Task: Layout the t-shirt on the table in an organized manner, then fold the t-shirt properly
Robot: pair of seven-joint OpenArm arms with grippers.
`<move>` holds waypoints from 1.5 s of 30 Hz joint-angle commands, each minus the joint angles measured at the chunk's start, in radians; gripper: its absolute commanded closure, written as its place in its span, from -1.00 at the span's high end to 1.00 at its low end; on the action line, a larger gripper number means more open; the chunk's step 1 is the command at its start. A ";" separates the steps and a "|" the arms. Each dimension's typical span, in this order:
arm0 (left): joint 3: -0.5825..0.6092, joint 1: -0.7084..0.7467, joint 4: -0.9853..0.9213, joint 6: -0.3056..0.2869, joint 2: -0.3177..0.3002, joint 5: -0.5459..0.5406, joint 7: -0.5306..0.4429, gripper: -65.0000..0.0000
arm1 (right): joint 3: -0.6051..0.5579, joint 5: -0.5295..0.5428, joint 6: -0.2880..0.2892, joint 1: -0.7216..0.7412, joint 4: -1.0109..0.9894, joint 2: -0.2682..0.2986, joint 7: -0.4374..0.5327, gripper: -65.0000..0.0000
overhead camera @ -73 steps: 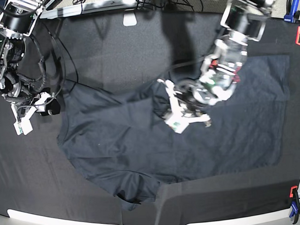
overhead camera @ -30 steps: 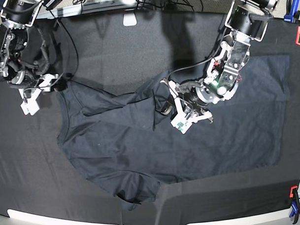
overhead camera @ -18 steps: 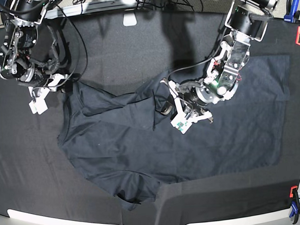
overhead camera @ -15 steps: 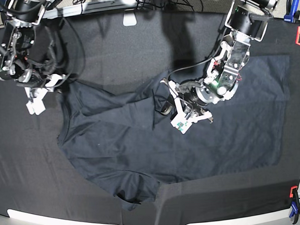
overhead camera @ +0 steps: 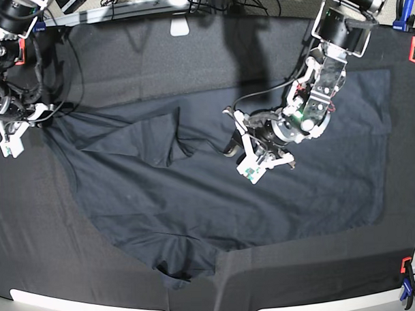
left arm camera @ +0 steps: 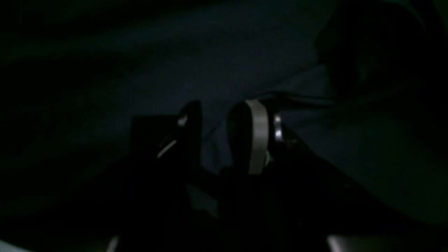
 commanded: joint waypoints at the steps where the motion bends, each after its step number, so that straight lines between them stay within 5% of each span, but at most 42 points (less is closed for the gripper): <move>1: -0.004 -0.019 0.018 0.004 0.003 -0.009 -0.023 -0.43 | 0.008 0.000 -0.001 0.013 0.013 0.026 0.025 -1.00; 6: -0.004 -0.019 0.018 0.004 0.003 -0.010 -0.023 -0.43 | 0.010 0.019 -0.001 0.013 0.013 0.035 -0.011 -0.89; 13: -0.004 -0.019 0.077 0.003 0.003 -0.027 -0.011 -0.43 | 0.049 0.203 -0.001 0.011 0.049 0.087 -0.089 -0.81; 18: -0.004 -0.013 0.202 0.003 0.003 -0.183 0.106 -0.43 | 0.173 0.259 -0.001 0.010 0.123 0.087 -0.089 -0.81; 21: -0.003 0.019 0.265 -0.054 0.008 -0.275 0.138 -0.43 | 0.206 0.315 -0.001 0.010 0.133 0.087 -0.089 -0.81; 30: -0.002 0.175 0.284 -0.077 0.076 -0.280 0.162 -0.43 | 0.188 0.527 -0.001 0.011 0.136 0.084 -0.089 -0.81; 34: -0.001 0.228 0.284 -0.098 0.097 -0.275 0.146 -0.43 | 0.124 0.533 -0.001 0.013 0.136 0.083 -0.089 -0.81; 39: -0.001 0.246 0.283 -0.098 0.170 -0.136 0.106 -0.43 | 0.025 0.533 -0.001 0.013 0.136 0.083 -0.089 -0.81; 42: -0.001 0.245 0.283 -0.029 0.199 0.024 0.108 -0.43 | -0.013 0.532 -0.001 0.013 0.136 0.083 -0.089 -0.81; 45: -0.001 0.244 0.283 -0.026 0.203 0.138 0.103 -0.43 | -0.018 0.532 -0.001 0.013 0.136 0.084 -0.089 -0.81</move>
